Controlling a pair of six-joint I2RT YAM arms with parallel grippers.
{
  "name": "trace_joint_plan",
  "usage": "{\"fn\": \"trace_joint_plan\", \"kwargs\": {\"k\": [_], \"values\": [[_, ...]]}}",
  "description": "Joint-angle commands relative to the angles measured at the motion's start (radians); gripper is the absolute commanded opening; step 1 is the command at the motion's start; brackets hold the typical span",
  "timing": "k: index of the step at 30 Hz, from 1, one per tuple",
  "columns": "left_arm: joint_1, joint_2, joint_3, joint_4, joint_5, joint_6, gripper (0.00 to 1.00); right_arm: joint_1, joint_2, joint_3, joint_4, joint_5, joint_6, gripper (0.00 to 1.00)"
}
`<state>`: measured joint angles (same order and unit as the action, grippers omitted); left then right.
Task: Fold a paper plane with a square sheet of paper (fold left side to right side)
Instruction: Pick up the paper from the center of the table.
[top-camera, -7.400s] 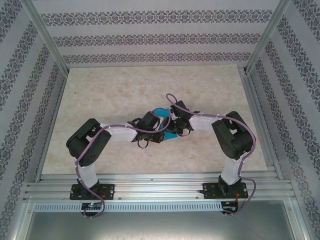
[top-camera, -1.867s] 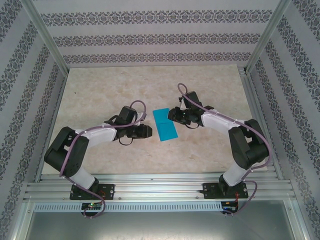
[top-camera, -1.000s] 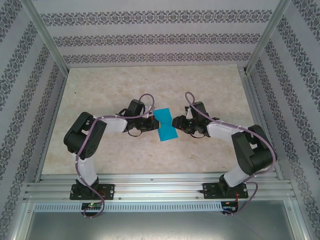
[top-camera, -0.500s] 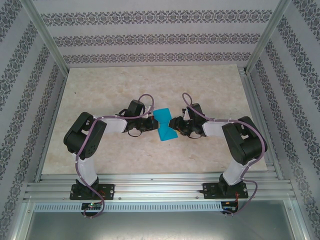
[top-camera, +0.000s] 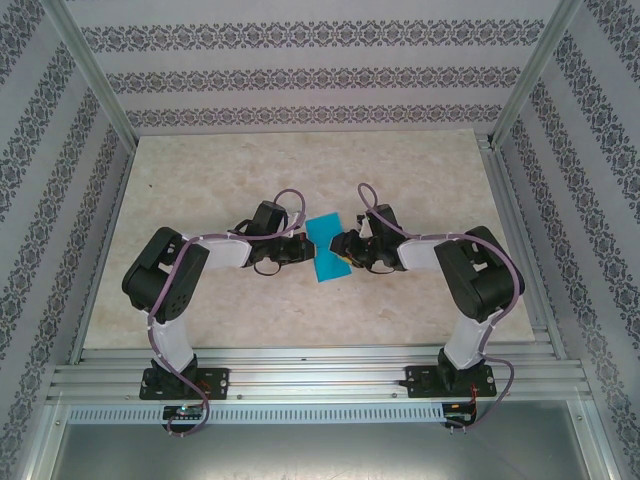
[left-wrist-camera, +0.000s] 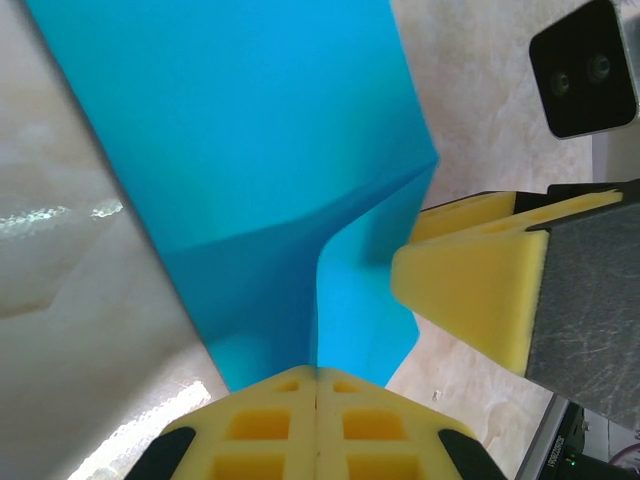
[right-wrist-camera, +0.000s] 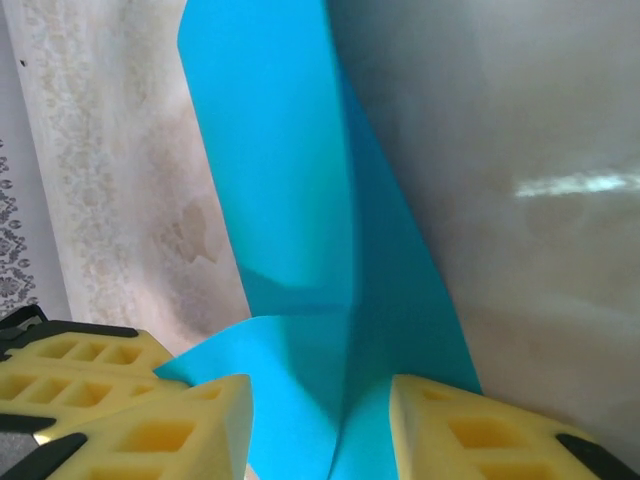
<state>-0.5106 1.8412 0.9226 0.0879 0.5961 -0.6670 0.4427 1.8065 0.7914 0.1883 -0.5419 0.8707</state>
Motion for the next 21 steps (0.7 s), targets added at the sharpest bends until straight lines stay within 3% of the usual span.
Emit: {"fn": "trace_joint_plan", "kwargs": {"k": [1, 10, 15, 18, 19, 21], "values": [[0.010, -0.019, -0.011, 0.003, -0.010, 0.016, 0.05, 0.014, 0.030, 0.024, 0.051, -0.027, 0.018, 0.36], [0.013, -0.029, -0.017, -0.015, -0.030, 0.023, 0.05, 0.006, -0.006, 0.015, 0.019, -0.001, -0.006, 0.34], [0.012, -0.028, -0.015, -0.018, -0.026, 0.028, 0.06, 0.004, -0.012, 0.020, 0.020, -0.012, -0.009, 0.20], [0.017, -0.037, -0.017, -0.020, -0.023, 0.029, 0.09, 0.004, -0.012, 0.022, 0.020, -0.011, -0.008, 0.05], [0.022, -0.048, -0.021, -0.018, -0.018, 0.028, 0.12, 0.004, -0.016, 0.021, 0.023, -0.010, -0.009, 0.00], [0.044, -0.082, -0.037, -0.005, -0.004, 0.020, 0.23, 0.002, -0.032, 0.018, 0.025, -0.006, -0.014, 0.00]]}}
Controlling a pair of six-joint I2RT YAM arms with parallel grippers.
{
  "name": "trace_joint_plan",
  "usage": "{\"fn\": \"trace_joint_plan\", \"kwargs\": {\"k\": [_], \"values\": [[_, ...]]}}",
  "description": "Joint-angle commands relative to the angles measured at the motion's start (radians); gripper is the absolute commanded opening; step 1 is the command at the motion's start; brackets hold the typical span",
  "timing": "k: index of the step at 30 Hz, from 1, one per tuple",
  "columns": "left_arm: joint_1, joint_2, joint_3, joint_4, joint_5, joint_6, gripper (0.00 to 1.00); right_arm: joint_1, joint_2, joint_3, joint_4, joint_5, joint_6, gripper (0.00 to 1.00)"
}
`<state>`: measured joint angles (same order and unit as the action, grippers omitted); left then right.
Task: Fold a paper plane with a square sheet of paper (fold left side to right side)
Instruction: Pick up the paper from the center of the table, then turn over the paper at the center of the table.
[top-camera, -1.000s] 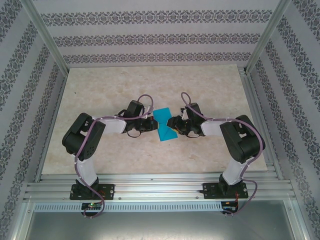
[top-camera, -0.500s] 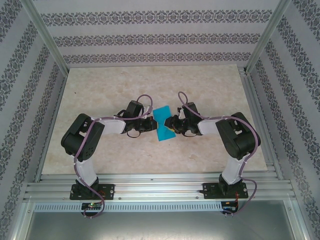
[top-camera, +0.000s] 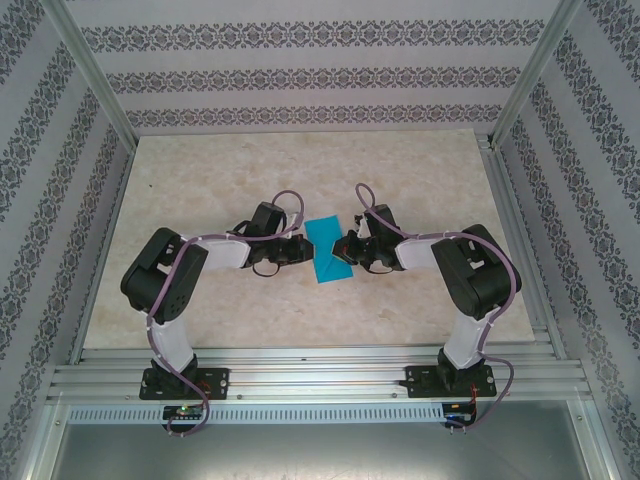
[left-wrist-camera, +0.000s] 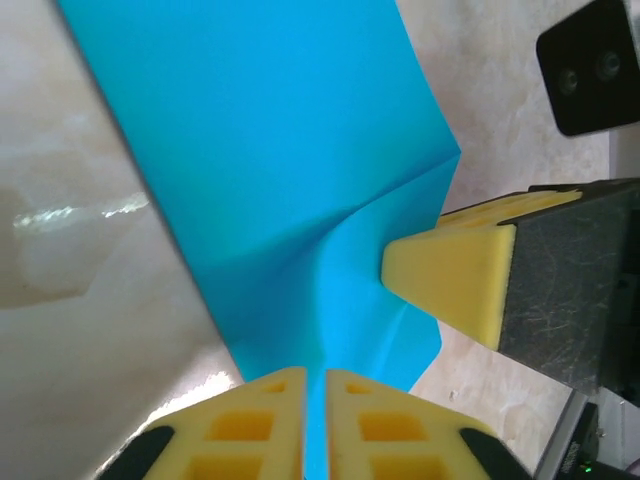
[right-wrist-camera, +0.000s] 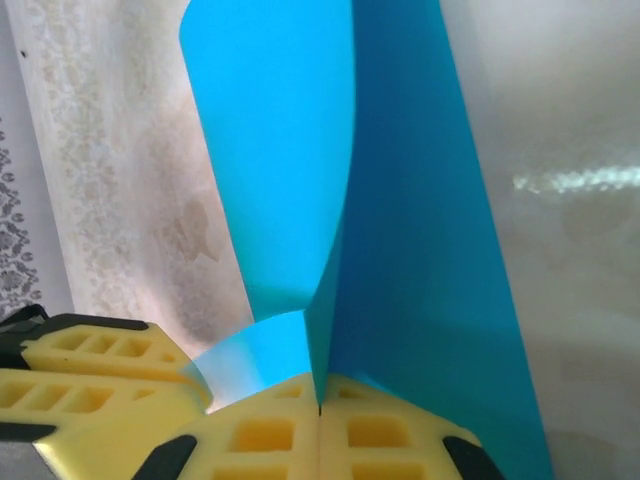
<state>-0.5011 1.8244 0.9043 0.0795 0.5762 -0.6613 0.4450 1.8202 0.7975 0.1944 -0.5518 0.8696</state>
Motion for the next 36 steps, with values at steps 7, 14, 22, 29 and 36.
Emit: {"fn": "trace_joint_plan", "kwargs": {"k": [7, 14, 22, 29, 36], "values": [[0.157, -0.311, -0.101, 0.025, 0.047, -0.035, 0.66, -0.029, -0.214, -0.019, 0.037, 0.007, -0.058, 0.00], [0.197, -0.503, -0.198, 0.329, 0.148, -0.277, 1.00, -0.050, -0.388, -0.022, 0.188, -0.063, 0.000, 0.00], [0.154, -0.462, -0.180, 0.643, 0.267, -0.524, 1.00, -0.030, -0.444, 0.078, 0.298, -0.136, 0.095, 0.00], [0.079, -0.410, -0.140, 0.739, 0.298, -0.580, 0.97, -0.001, -0.435, 0.122, 0.365, -0.164, 0.146, 0.00], [0.048, -0.383, -0.126, 0.758, 0.295, -0.589, 0.65, 0.011, -0.423, 0.134, 0.366, -0.186, 0.157, 0.00]]}}
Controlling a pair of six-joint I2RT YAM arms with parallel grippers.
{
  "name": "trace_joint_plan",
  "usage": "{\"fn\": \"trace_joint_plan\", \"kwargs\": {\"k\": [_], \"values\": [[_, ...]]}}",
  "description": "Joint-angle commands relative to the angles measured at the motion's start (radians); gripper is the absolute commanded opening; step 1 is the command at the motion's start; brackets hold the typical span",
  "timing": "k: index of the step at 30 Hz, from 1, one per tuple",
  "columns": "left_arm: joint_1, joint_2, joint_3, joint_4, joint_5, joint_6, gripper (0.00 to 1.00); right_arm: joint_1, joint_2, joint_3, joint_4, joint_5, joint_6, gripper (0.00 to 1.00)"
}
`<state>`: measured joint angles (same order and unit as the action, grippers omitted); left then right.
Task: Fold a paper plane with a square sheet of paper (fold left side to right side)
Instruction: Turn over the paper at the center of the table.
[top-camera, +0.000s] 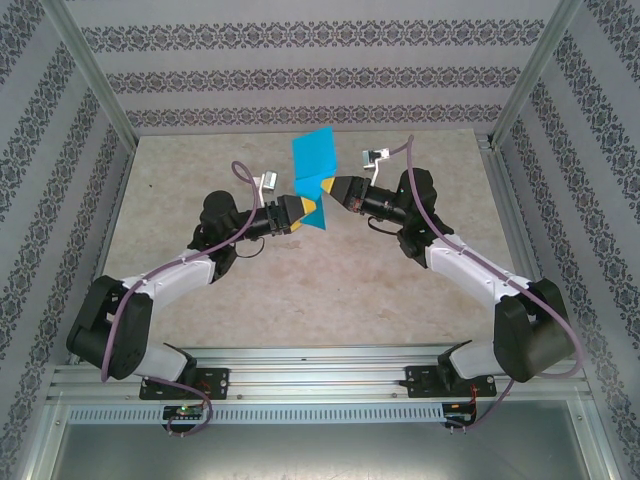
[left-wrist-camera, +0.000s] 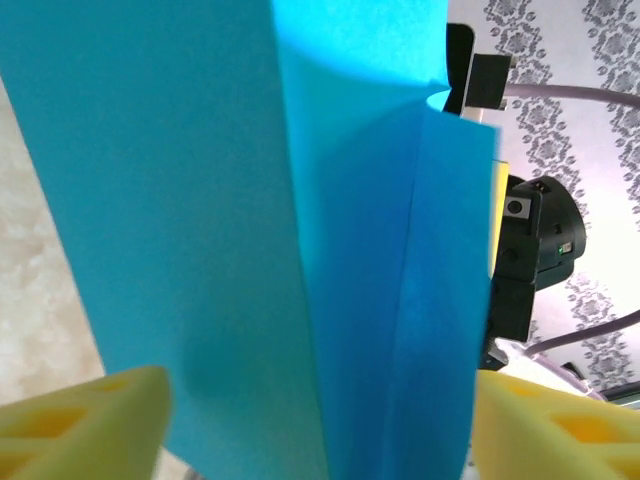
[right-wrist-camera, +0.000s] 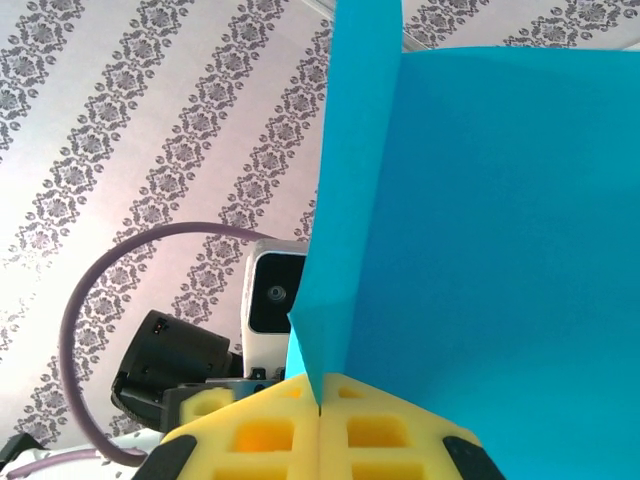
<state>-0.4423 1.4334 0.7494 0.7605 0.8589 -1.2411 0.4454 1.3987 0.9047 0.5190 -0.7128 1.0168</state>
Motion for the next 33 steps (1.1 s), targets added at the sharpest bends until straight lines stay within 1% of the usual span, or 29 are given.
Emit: {"fn": "trace_joint_plan", "kwargs": {"k": [1, 3, 7, 9, 11, 13, 14, 17, 18, 19, 20, 21, 22, 23, 24, 27, 29, 30, 33], "values": [[-0.011, 0.008, 0.031, 0.070, 0.010, -0.003, 0.58, 0.011, -0.001, 0.026, 0.036, -0.025, 0.010, 0.00], [-0.011, 0.006, 0.034, 0.044, 0.008, 0.010, 0.45, 0.012, 0.001, 0.026, 0.017, -0.028, 0.005, 0.00], [-0.011, -0.001, 0.040, 0.003, 0.013, 0.040, 0.28, 0.010, -0.001, 0.021, -0.024, -0.017, -0.020, 0.00], [-0.012, -0.013, 0.044, -0.051, 0.014, 0.075, 0.18, 0.007, -0.003, 0.020, -0.047, -0.006, -0.033, 0.00], [-0.010, -0.026, 0.049, -0.112, 0.013, 0.114, 0.09, 0.004, -0.009, 0.022, -0.065, -0.001, -0.045, 0.03], [-0.012, -0.044, 0.059, -0.188, 0.012, 0.165, 0.01, 0.000, -0.016, 0.024, -0.097, 0.009, -0.062, 0.07], [-0.011, -0.054, 0.064, -0.230, 0.008, 0.195, 0.00, -0.003, -0.024, 0.026, -0.120, 0.015, -0.077, 0.09], [-0.013, -0.094, 0.093, -0.431, -0.027, 0.327, 0.00, -0.028, -0.059, 0.032, -0.238, 0.044, -0.144, 0.22], [-0.012, -0.112, 0.112, -0.544, -0.054, 0.402, 0.00, -0.042, -0.083, 0.032, -0.298, 0.065, -0.176, 0.27], [-0.017, -0.128, 0.140, -0.671, -0.094, 0.480, 0.00, -0.058, -0.107, 0.032, -0.361, 0.090, -0.208, 0.31], [-0.027, -0.145, 0.180, -0.840, -0.170, 0.590, 0.00, -0.076, -0.139, 0.033, -0.445, 0.140, -0.252, 0.34], [-0.048, -0.158, 0.222, -1.001, -0.272, 0.693, 0.00, -0.093, -0.173, 0.039, -0.544, 0.191, -0.300, 0.38], [-0.070, -0.166, 0.261, -1.139, -0.393, 0.764, 0.00, -0.107, -0.201, 0.048, -0.645, 0.263, -0.339, 0.41], [-0.100, -0.167, 0.301, -1.268, -0.522, 0.827, 0.00, -0.121, -0.230, 0.061, -0.765, 0.364, -0.384, 0.43], [-0.128, -0.160, 0.334, -1.374, -0.660, 0.864, 0.00, -0.132, -0.255, 0.074, -0.875, 0.466, -0.418, 0.45], [-0.203, -0.102, 0.418, -1.618, -0.983, 0.884, 0.00, -0.168, -0.306, 0.087, -1.099, 0.712, -0.464, 0.47], [-0.244, -0.039, 0.472, -1.749, -1.151, 0.855, 0.00, -0.186, -0.331, 0.077, -1.177, 0.818, -0.474, 0.47], [-0.266, 0.003, 0.502, -1.812, -1.220, 0.833, 0.00, -0.195, -0.344, 0.067, -1.199, 0.851, -0.481, 0.48], [-0.341, 0.149, 0.610, -1.978, -1.375, 0.764, 0.00, -0.211, -0.369, 0.040, -1.237, 0.910, -0.488, 0.48]]}}
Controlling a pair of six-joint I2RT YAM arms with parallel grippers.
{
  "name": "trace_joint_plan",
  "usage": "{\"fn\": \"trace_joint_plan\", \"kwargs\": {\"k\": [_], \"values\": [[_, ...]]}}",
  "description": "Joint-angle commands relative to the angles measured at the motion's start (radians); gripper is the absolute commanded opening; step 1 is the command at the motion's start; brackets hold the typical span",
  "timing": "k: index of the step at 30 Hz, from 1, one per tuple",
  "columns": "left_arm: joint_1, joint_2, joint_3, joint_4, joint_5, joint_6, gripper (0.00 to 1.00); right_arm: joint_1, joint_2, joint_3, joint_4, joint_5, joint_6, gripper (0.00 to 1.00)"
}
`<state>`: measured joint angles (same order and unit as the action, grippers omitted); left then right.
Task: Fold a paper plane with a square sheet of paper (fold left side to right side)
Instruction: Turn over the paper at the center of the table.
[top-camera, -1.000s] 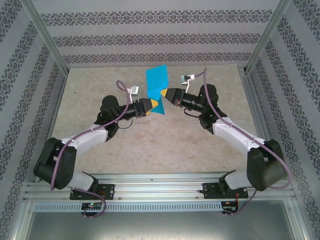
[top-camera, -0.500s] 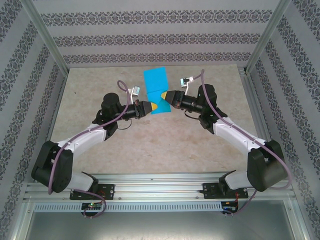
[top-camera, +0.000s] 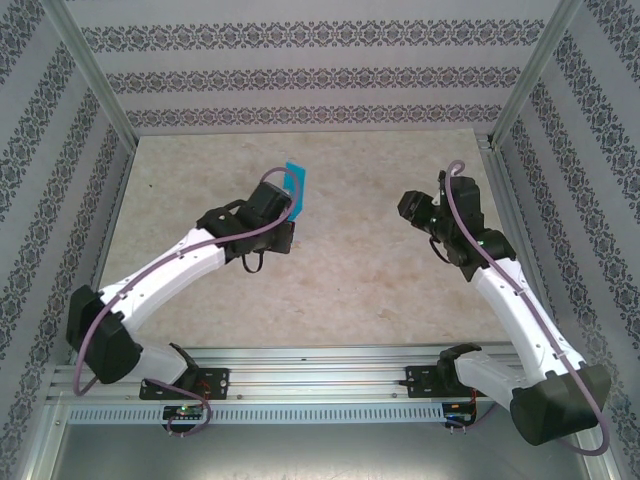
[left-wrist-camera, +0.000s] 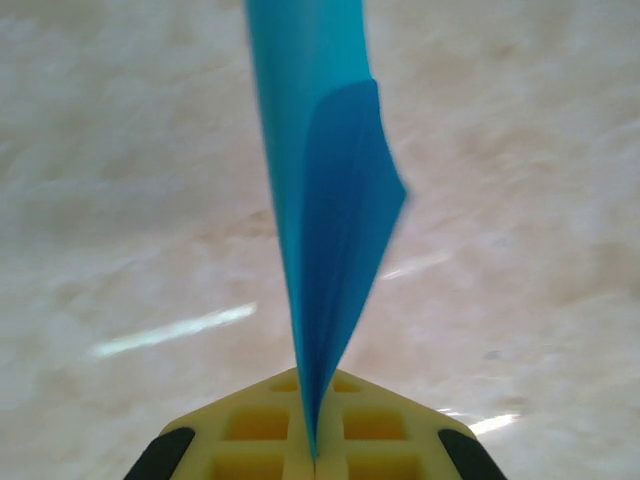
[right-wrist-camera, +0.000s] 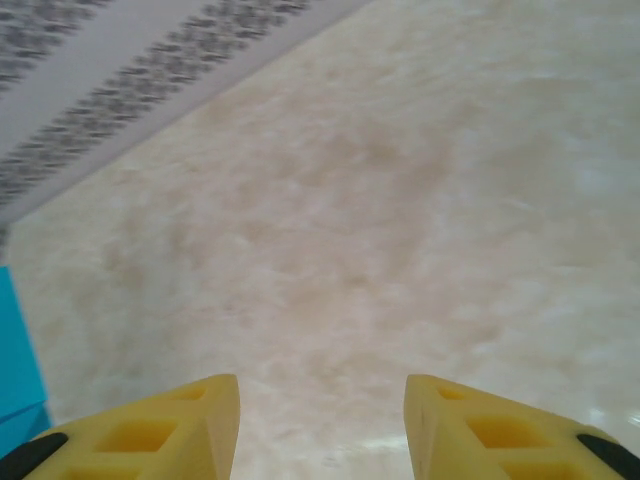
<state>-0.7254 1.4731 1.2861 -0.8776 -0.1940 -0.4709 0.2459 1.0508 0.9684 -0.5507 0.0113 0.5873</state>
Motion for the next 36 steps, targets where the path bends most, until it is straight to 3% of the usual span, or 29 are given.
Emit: {"fn": "trace_joint_plan", "kwargs": {"k": [1, 5, 8, 13, 16, 20, 24, 28, 32, 36], "values": [[-0.081, 0.162, 0.112, -0.388, -0.358, -0.025, 0.00, -0.015, -0.026, -0.029, -0.175, 0.195, -0.057, 0.47], [-0.177, 0.412, 0.297, -0.581, -0.466, -0.111, 0.00, -0.023, -0.041, -0.058, -0.177, 0.197, -0.051, 0.47], [-0.227, 0.560, 0.398, -0.631, -0.474, -0.129, 0.00, -0.033, -0.049, -0.077, -0.173, 0.182, -0.050, 0.47], [-0.254, 0.743, 0.517, -0.632, -0.383, -0.113, 0.00, -0.067, -0.070, -0.100, -0.181, 0.158, -0.057, 0.48], [-0.257, 0.786, 0.532, -0.553, -0.269, -0.070, 0.11, -0.096, -0.083, -0.109, -0.198, 0.133, -0.070, 0.49], [-0.254, 0.754, 0.544, -0.426, -0.074, -0.019, 0.31, -0.127, -0.086, -0.123, -0.199, 0.070, -0.081, 0.54], [-0.212, 0.647, 0.519, -0.281, 0.140, 0.008, 0.49, -0.132, -0.069, -0.148, -0.121, -0.090, -0.076, 0.56], [-0.099, 0.461, 0.384, -0.079, 0.362, -0.004, 0.53, -0.101, -0.016, -0.203, 0.059, -0.276, 0.015, 0.55], [0.056, 0.284, 0.209, 0.098, 0.488, -0.035, 0.61, 0.035, 0.084, -0.223, 0.243, -0.298, 0.110, 0.56], [0.246, 0.173, -0.016, 0.324, 0.699, -0.118, 0.62, 0.178, 0.252, -0.189, 0.385, -0.263, 0.186, 0.56]]}}
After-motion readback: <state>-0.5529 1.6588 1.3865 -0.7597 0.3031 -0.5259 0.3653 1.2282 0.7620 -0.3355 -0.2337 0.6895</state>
